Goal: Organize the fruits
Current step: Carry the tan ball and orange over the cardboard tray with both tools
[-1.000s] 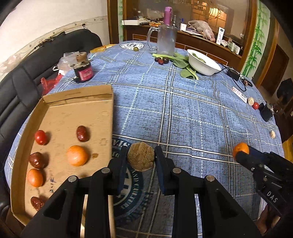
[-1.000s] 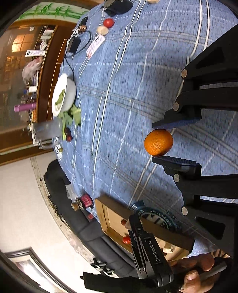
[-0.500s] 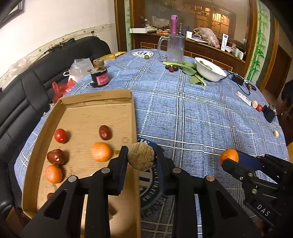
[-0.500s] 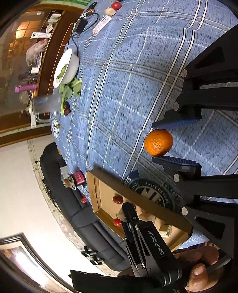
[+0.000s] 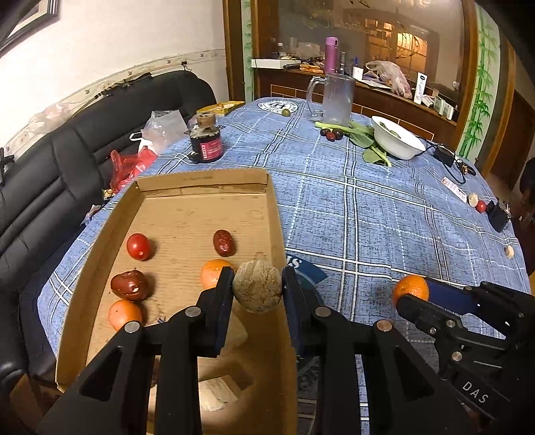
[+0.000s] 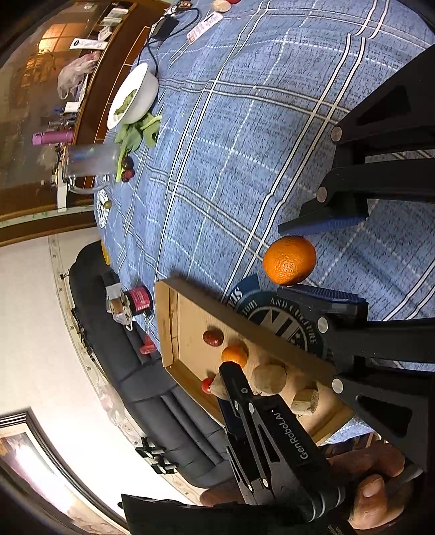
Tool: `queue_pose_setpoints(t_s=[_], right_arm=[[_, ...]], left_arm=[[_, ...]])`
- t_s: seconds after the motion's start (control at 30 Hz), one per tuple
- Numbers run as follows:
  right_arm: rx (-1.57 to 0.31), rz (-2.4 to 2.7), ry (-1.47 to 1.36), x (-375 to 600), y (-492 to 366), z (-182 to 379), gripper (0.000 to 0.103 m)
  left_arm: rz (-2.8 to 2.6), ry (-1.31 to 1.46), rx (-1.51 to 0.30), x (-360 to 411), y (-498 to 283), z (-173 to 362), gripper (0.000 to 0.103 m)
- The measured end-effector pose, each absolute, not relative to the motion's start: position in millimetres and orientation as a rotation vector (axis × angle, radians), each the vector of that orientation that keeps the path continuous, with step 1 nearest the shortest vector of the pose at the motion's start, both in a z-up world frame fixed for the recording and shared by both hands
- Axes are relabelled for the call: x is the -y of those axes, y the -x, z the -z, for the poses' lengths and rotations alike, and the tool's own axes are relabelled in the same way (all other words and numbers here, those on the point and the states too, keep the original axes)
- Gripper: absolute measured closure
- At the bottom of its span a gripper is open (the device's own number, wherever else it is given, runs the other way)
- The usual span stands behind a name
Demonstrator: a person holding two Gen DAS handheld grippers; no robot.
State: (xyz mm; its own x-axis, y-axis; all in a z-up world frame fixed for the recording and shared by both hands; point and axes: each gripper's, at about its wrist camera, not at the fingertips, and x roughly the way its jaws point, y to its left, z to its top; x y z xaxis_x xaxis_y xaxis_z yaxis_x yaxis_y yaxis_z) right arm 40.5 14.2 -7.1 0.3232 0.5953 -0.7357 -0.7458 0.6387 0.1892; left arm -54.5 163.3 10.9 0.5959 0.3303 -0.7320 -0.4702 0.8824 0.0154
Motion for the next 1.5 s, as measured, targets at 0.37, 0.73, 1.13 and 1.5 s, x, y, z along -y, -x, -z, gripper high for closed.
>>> queue_pose_setpoints(t_s=[0.37,0.73,1.13,1.5], right_arm=[[-0.872,-0.924,0.222,-39.4,-37.0,7.4,0.073],[-0.875,-0.989,0.243,-82.3,-37.2,5.8,0.073],[-0.879,-1.056,0.251,-152.1,-62.8,1.1,0.074],[-0.905,-1.063,0.291,-206.2,-92.1,8.9,0.073]], left_arm=[[-0.497,0.212,-0.811,-182.7,62.4,-7.3,0.077],[-0.513,0.256,-0.819,-215.3,65.9,-9.1,0.077],[-0.545,0.357,-0.833,-298.1,52.0,-19.6,0.077],[-0.572,0.324,-0.894,-323.2,21.9,-8.6,0.077]])
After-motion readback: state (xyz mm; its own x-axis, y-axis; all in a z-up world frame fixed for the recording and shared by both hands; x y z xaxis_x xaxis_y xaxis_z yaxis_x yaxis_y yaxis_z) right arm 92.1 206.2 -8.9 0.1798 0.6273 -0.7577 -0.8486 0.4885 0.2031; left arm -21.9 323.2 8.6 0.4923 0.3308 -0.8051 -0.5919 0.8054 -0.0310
